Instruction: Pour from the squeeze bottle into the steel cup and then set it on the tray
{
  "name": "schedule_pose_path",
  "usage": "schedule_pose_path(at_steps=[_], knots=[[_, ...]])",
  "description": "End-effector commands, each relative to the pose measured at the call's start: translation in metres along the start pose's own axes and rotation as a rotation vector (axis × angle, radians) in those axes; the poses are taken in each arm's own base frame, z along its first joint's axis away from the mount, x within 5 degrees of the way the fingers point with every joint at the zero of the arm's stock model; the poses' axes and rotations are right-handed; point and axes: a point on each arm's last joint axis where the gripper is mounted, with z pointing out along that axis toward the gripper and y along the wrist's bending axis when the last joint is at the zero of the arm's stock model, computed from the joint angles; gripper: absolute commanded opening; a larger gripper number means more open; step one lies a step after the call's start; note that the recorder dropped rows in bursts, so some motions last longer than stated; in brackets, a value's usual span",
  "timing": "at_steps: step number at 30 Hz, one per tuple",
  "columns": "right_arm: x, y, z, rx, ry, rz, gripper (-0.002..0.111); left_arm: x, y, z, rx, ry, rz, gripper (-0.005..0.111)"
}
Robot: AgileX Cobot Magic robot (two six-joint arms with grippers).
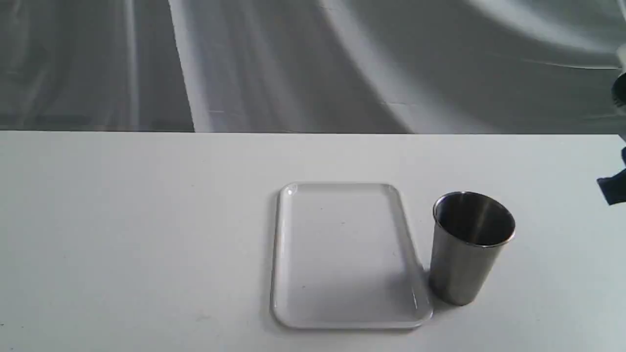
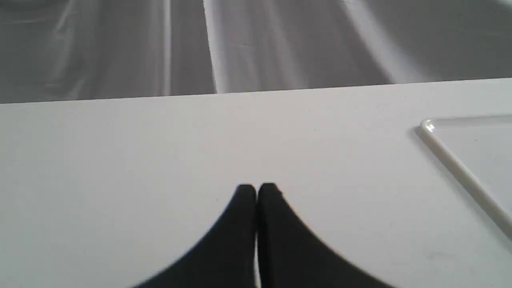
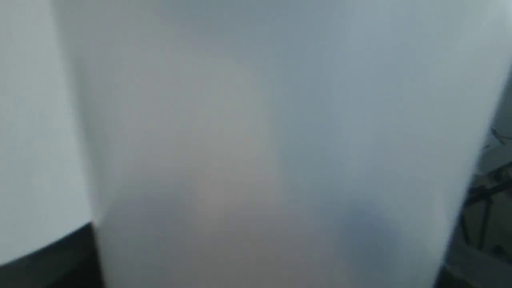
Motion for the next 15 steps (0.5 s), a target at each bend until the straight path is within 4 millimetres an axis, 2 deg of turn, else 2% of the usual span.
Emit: schedule_pose_path(at_steps=[1, 5, 11, 15], knots=[[-0.009, -0.018, -0.018, -0.019, -0.093, 0.119, 0.0, 0.001, 0.0, 0.0, -0.002, -0.006, -0.004, 0.0], [-0.016, -0.025, -0.036, -0.124, -0.207, 0.183, 0.0, 0.001, 0.0, 0.0, -0.002, -0.006, -0.004, 0.0], [-0.027, -0.024, -0.062, -0.337, -0.378, 0.212, 0.0, 0.001, 0.0, 0.0, -0.001, -0.006, -0.005, 0.0], [-0.03, -0.021, -0.072, -0.441, -0.425, 0.255, 0.0, 0.001, 0.0, 0.0, -0.001, -0.006, -0.005, 0.0]])
